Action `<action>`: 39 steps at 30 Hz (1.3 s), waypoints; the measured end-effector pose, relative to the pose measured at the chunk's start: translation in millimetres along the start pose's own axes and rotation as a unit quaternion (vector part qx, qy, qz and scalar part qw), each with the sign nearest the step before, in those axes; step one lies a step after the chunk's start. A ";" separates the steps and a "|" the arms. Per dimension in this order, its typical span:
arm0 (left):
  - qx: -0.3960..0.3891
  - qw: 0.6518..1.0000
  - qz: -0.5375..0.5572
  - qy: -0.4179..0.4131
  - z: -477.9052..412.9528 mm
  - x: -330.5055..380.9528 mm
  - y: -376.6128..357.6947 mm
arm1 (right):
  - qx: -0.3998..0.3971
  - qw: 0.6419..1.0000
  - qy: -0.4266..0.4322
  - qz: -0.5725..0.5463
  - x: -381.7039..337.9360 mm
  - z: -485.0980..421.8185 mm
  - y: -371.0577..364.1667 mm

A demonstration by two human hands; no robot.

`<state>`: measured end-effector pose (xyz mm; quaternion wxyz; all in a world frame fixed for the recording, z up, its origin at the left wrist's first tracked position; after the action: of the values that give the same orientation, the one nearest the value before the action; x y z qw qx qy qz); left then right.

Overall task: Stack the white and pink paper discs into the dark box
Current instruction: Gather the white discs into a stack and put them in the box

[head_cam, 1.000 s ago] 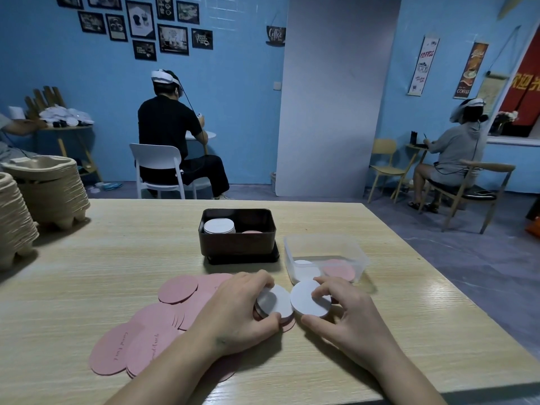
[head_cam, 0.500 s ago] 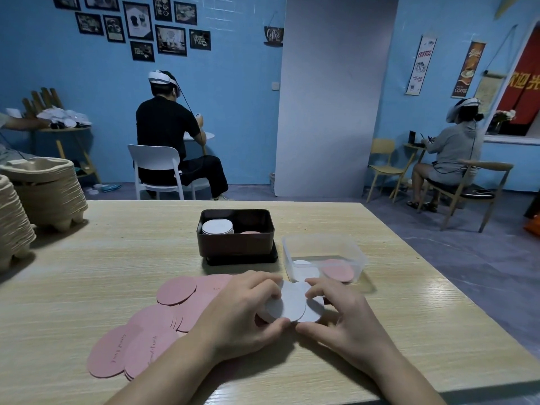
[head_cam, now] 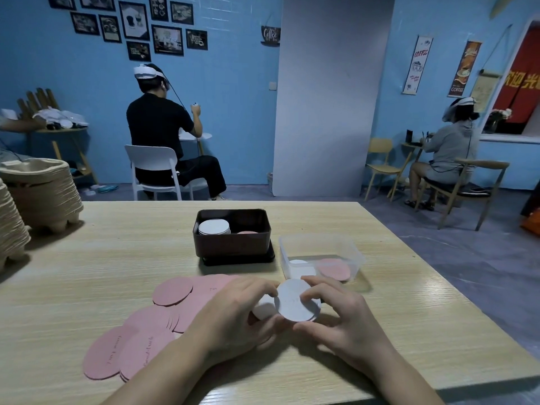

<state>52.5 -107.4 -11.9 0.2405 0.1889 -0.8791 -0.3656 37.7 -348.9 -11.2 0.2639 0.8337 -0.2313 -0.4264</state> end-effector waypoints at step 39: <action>0.082 0.995 -0.028 0.055 -17.1 -61.9 84.2 | -0.039 0.999 0.025 0.008 -37.4 -112.5 -16.2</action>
<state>99.3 -29.7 42.8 0.2620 0.2519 -0.8859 -0.2883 114.2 -286.5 56.4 0.3049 0.8315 -0.2146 -0.4119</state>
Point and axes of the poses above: each hand's wrist, its own z-axis away from the middle knuckle, its own y-axis out of the back of the hand, x = y × z, the point moved 1 cm from there along -z, towards the middle knuckle, and after that the axes turned 7 degrees about -y, right-handed, at the moved point
